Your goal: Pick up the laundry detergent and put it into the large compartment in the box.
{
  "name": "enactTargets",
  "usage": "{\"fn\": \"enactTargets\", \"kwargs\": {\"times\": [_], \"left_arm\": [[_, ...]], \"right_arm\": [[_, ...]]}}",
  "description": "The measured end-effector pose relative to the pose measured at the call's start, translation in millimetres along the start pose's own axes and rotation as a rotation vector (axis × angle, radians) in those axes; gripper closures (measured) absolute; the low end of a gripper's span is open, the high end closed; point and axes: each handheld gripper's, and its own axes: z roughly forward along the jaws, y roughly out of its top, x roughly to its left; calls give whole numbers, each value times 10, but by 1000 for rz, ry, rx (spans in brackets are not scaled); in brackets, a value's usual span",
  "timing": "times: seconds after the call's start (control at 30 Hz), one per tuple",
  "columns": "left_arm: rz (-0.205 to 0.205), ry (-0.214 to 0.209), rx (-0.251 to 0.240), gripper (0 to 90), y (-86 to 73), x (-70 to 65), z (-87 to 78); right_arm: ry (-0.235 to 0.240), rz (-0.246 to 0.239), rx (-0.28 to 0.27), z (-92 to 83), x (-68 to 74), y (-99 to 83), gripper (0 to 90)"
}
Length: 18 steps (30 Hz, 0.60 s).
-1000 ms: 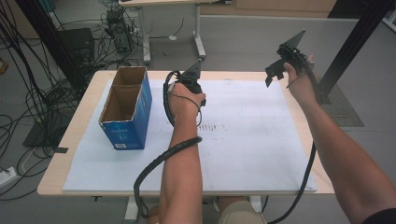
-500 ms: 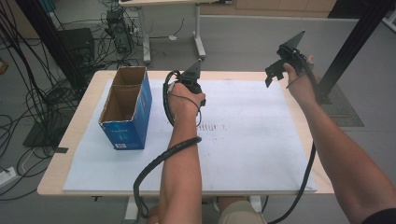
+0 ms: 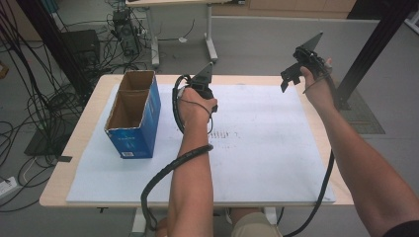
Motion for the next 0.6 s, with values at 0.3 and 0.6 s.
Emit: {"fn": "enactTargets", "kwargs": {"times": [0.3, 0.6], "left_arm": [[-2, -2, -2, 371, -4, 6, 0], [-1, -2, -1, 371, -2, 7, 0]], "right_arm": [[-1, -2, -2, 2, 7, -1, 42], [0, 3, 1, -5, 0, 1, 42]]}}
